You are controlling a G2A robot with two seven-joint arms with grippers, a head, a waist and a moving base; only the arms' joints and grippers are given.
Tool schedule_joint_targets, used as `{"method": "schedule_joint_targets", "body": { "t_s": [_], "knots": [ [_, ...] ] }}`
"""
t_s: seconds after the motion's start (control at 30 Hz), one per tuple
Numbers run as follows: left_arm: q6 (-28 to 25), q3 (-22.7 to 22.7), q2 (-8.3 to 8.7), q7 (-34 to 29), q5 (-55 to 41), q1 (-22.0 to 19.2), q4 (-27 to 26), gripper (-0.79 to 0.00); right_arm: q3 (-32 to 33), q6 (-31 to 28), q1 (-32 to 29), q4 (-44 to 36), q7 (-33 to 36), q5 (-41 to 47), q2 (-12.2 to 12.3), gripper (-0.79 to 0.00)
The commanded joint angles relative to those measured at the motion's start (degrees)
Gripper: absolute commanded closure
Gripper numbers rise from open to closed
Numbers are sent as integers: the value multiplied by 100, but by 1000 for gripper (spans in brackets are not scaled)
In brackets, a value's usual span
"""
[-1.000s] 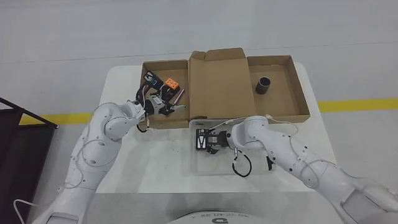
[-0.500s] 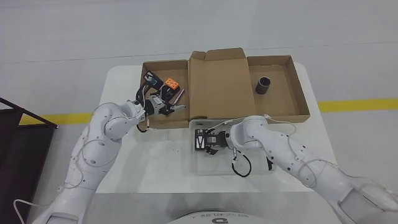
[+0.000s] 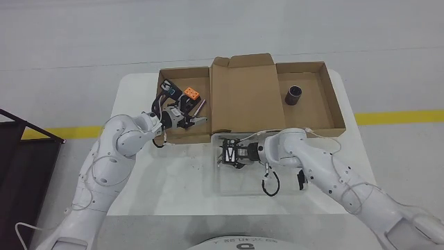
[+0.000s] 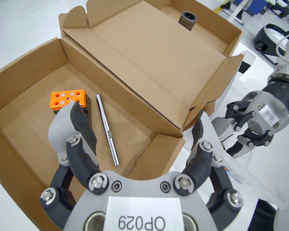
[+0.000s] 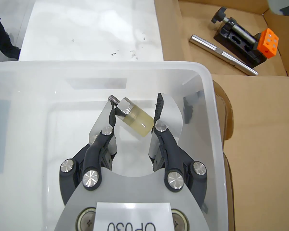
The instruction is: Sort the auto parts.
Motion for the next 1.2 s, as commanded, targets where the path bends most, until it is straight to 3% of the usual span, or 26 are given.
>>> {"method": "schedule_joint_targets", "body": {
  "t_s": [0.0, 0.57, 0.8, 0.97, 1.07, 1.17],
  "knots": [
    [0, 0, 0, 0, 0, 0, 0, -785, 176, -80, -133, -98, -143, -54, 72, 0],
    [0, 0, 0, 0, 0, 0, 0, -785, 2187, -300, -1466, -924, -1734, -399, 652, 0],
    [0, 0, 0, 0, 0, 0, 0, -785, 3449, 52, -2070, -742, -2369, 225, 819, 0],
    [0, 0, 0, 0, 0, 0, 0, -785, 3839, 194, -2039, -296, -2102, 907, 832, 0],
    [0, 0, 0, 0, 0, 0, 0, -785, 3829, 806, -1854, 142, -1462, 1493, 782, 0],
    [0, 0, 0, 0, 0, 0, 0, -785, 3710, 1055, -1596, 502, -1067, 2158, 716, 0]
  ]
}}
